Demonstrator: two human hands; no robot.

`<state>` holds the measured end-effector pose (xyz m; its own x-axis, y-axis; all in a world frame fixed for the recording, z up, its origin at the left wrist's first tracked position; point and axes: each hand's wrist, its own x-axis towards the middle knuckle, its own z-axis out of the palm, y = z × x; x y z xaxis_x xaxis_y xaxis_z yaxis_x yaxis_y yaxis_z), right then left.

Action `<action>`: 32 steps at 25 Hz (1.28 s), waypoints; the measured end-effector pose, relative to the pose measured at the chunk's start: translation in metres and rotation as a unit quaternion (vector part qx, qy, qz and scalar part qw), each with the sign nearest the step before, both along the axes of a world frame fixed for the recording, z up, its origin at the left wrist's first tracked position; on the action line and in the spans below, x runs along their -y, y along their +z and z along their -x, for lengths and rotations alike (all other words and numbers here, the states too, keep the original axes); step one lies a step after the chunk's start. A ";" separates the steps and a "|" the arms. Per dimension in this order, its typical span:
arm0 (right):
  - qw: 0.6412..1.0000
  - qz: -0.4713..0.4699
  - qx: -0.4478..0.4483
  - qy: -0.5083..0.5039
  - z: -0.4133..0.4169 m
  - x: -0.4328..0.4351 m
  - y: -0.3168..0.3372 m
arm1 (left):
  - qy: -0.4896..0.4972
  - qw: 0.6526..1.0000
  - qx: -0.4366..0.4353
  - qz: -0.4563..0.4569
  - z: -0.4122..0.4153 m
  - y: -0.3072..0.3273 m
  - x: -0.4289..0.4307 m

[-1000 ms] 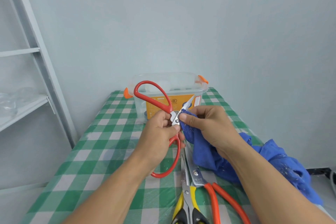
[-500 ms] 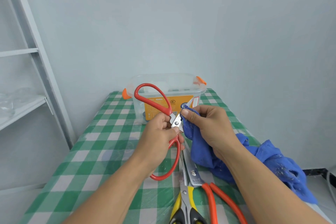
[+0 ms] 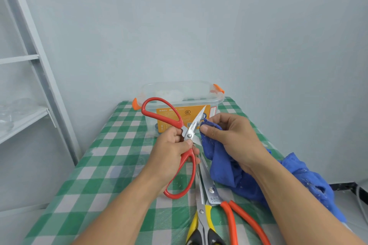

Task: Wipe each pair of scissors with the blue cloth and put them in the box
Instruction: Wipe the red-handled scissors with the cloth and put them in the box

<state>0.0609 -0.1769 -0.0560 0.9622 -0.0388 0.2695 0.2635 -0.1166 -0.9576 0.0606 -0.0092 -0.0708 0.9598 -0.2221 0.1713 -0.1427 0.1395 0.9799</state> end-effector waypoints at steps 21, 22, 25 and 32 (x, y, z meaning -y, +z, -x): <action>0.998 -0.014 -0.061 -0.009 -0.004 -0.007 -0.002 | -0.025 1.000 -0.012 -0.012 0.003 0.003 0.000; 0.998 -0.009 -0.057 -0.015 -0.004 -0.006 -0.002 | -0.029 0.999 -0.014 -0.010 0.003 0.003 -0.001; 0.998 0.012 -0.036 -0.040 -0.002 -0.005 -0.001 | -0.040 0.999 -0.021 -0.010 0.005 0.005 -0.003; 0.993 -0.042 0.006 -0.113 -0.001 0.004 0.002 | -0.029 0.999 -0.026 -0.016 0.003 0.005 -0.003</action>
<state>0.0616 -0.1806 -0.0541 0.9230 -0.2769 0.2672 0.2506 -0.0943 -0.9635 0.0576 -0.0058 -0.0660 0.9525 -0.2824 0.1139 -0.0842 0.1153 0.9898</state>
